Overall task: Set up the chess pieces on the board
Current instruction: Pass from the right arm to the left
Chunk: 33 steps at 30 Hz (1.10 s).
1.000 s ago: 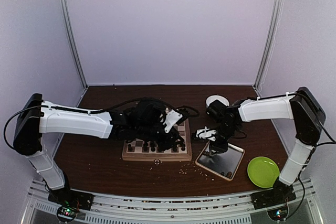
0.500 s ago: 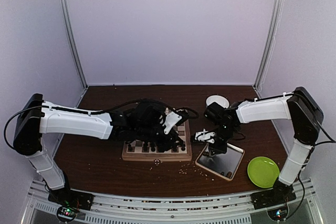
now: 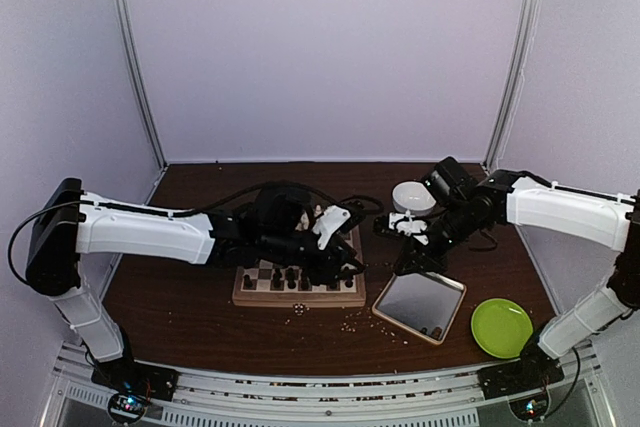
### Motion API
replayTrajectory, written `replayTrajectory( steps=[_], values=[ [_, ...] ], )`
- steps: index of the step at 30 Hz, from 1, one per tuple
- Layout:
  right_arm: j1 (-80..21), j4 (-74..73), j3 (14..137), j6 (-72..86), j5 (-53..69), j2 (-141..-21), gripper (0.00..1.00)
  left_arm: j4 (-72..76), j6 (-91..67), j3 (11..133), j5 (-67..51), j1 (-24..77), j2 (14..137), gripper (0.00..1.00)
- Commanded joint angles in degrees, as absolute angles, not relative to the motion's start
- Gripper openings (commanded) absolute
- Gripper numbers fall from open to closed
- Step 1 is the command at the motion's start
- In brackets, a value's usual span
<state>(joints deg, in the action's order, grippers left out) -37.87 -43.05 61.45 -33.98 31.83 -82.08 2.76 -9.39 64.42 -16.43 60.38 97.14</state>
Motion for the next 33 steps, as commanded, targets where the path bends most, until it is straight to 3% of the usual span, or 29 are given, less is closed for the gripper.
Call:
replayTrajectory(
  steps=[1, 19, 33],
  values=[
    [-37.7, -44.2, 63.3, -32.8, 41.4, -79.8, 0.12, 13.6, -14.0, 66.7, -26.4, 58.4, 99.3, 0.4],
    [-37.7, -42.5, 64.1, -30.4, 43.1, -77.9, 0.12, 16.9, -19.5, 72.5, -38.0, 57.5, 107.3, 0.4],
    [-37.2, -40.6, 63.3, -29.4, 43.0, -77.7, 0.14, 17.5, -20.3, 72.3, -39.4, 56.8, 107.9, 0.12]
  ],
)
